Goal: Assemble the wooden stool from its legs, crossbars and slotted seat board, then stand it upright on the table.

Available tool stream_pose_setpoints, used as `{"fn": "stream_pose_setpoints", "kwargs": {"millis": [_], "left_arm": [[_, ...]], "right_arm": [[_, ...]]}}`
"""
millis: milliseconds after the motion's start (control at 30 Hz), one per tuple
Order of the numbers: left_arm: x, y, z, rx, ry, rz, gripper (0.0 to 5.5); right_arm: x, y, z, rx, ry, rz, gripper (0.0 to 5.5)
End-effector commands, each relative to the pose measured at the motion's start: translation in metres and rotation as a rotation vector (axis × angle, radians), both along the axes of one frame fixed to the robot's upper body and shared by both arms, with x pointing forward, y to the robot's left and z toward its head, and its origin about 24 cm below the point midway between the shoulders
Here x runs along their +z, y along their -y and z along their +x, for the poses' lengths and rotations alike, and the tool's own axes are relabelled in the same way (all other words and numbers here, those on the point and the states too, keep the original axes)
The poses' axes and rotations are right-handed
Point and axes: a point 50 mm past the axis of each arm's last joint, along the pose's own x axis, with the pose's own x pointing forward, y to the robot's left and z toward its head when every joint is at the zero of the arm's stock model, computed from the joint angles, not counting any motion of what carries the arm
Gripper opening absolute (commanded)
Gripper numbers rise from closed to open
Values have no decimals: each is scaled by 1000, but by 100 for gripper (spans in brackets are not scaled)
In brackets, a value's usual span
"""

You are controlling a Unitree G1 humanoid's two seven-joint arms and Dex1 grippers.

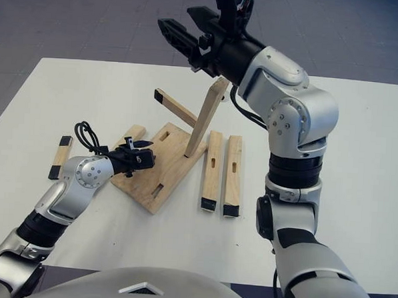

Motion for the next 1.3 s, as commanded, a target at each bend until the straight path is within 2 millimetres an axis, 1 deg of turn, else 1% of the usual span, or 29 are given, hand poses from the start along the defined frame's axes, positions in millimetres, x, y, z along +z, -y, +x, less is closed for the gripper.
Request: {"fn": "stream_pose_setpoints", "kwargs": {"millis": [33,100,167,200,233,267,300,333,367,400,433,467,500,533,600,667,767,800,867,900,933,967,1000,1033,1133,1167,1200,1233,1300], "left_arm": [[-19,-8,-10,13,-94,52,196],[-18,-9,-10,14,-93,50,196],[-19,-9,-11,15,-93,50,196],[-19,-10,-11,15,-94,50,196],[-19,-10,-12,15,-96,50,196],[-19,-10,-13,14,-98,50,196],[-19,-10,-13,14,-100,51,196],[-20,-10,-14,15,-102,50,196],[-21,-10,-15,16,-104,50,196],[-21,-9,-15,16,-106,49,196],[-21,-9,-15,17,-109,48,196],[-22,-9,-15,15,-111,48,196],[-22,-10,-16,16,-114,49,196],[-23,-10,-16,17,-115,49,196],[-24,-10,-17,19,-117,45,196],[-24,-10,-17,17,-120,44,196],[-25,-10,-16,18,-122,46,196],[-26,-10,-16,21,-126,45,196],[-30,-10,-17,39,-143,39,196],[-32,-10,-17,56,-157,38,196],[-34,-9,-17,74,-170,33,196],[-37,-7,-14,109,-186,9,196],[-39,-6,-11,141,-201,-10,196],[-42,-4,-8,189,-216,-41,196],[-57,3,0,305,-282,-92,196],[-61,7,5,351,-292,-116,196],[-61,10,11,385,-285,-134,196],[-59,11,16,406,-271,-149,196],[-47,8,22,412,-232,-177,196]], "right_arm": [[49,2,-7,8,145,141,349],[88,7,-19,14,291,232,349],[111,11,-28,10,373,286,349],[115,12,-30,9,383,294,349],[105,12,-26,4,349,268,349],[90,10,-21,-2,300,234,349],[57,8,-11,-7,192,182,349],[9,4,-2,-1,37,107,349],[-49,1,-1,6,-131,13,349],[-92,1,-7,28,-253,-63,349],[-125,5,-11,15,-352,-108,349],[-139,9,-14,7,-386,-136,349],[-137,11,-13,0,-379,-125,349],[-124,13,-7,-18,-346,-85,349],[-88,16,5,-47,-251,-1,349],[-52,20,11,-67,-156,68,349],[8,25,5,-69,5,177,349],[33,29,0,-81,75,231,349],[71,43,-9,-120,181,325,349],[82,53,-11,-160,215,339,349],[87,62,-11,-198,230,333,349],[78,75,-7,-264,201,284,349],[63,86,-4,-315,155,225,349],[42,97,-3,-358,94,152,349],[-40,126,-12,-421,-152,-95,349],[-68,131,-20,-400,-235,-214,349],[-92,131,-30,-359,-326,-289,349],[-108,129,-38,-305,-382,-348,349],[-126,118,-51,-199,-451,-377,349]]}}
